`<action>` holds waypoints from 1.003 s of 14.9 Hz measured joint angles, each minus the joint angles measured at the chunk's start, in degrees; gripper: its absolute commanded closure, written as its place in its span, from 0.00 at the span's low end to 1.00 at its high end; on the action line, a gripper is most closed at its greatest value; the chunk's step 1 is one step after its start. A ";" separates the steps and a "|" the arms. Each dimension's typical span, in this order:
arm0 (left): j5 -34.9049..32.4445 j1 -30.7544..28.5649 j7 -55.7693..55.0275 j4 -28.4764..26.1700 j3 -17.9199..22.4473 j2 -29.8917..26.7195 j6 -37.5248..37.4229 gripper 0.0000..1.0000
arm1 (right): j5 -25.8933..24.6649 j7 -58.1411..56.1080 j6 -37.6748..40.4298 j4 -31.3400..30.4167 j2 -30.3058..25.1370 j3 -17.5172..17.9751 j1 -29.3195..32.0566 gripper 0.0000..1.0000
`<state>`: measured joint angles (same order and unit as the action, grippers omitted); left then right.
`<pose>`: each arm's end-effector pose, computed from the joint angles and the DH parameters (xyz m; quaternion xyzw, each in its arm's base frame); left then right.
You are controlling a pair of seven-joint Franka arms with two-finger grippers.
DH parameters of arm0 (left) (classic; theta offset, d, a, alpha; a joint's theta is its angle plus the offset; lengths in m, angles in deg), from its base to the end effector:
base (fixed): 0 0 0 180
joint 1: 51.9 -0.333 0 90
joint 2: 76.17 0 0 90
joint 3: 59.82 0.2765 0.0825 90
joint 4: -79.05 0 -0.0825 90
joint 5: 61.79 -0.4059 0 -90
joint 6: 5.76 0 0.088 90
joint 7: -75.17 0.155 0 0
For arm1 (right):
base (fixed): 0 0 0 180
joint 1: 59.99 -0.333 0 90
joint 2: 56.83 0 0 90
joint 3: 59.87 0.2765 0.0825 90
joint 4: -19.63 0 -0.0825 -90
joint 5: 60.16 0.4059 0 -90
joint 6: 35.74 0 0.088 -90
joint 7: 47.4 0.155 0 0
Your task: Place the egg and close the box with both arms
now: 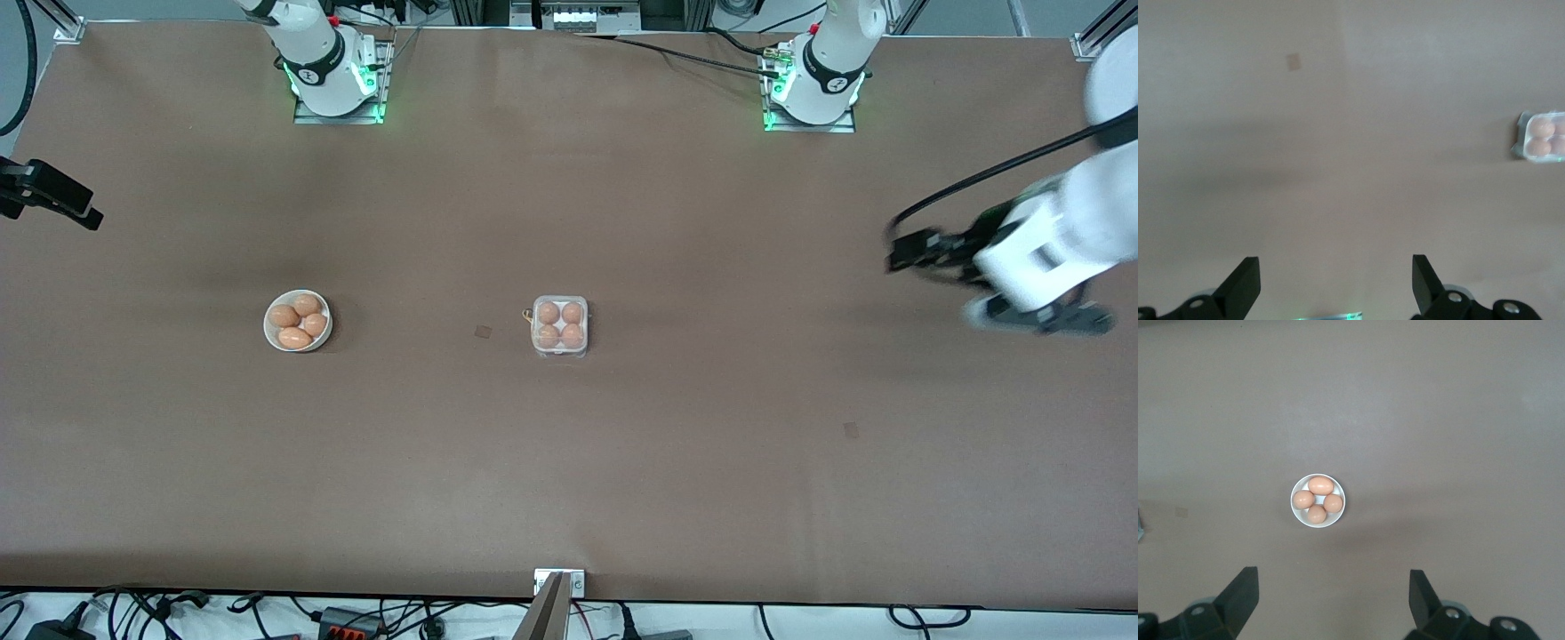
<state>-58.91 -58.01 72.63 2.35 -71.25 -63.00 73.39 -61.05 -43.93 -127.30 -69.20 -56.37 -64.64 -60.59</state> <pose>0.6035 -0.0540 0.5013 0.9944 -0.0261 -0.0940 0.0414 0.5819 -0.0447 0.5450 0.9976 -0.0665 0.0198 0.0082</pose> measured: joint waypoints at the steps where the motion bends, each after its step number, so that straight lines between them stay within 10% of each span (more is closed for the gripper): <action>1: 0.03 0.80 0.63 -3.05 1.97 -3.04 0.30 0.00 | 0.00 0.00 0.02 0.00 -0.03 -0.01 0.10 0.00; 8: -1.45 3.21 1.16 -18.18 8.15 -13.79 16.70 0.00 | 0.00 0.00 0.07 0.01 -0.28 -0.01 0.33 0.00; 15: -1.45 4.72 1.65 -21.09 8.14 -16.58 17.71 0.00 | -0.01 -0.05 0.06 0.26 -0.29 -0.01 0.35 0.00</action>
<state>-60.36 -53.30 74.29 -18.75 -63.10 -79.58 91.10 -61.06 -43.98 -127.24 -68.94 -56.66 -64.65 -60.24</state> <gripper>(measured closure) 0.000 0.000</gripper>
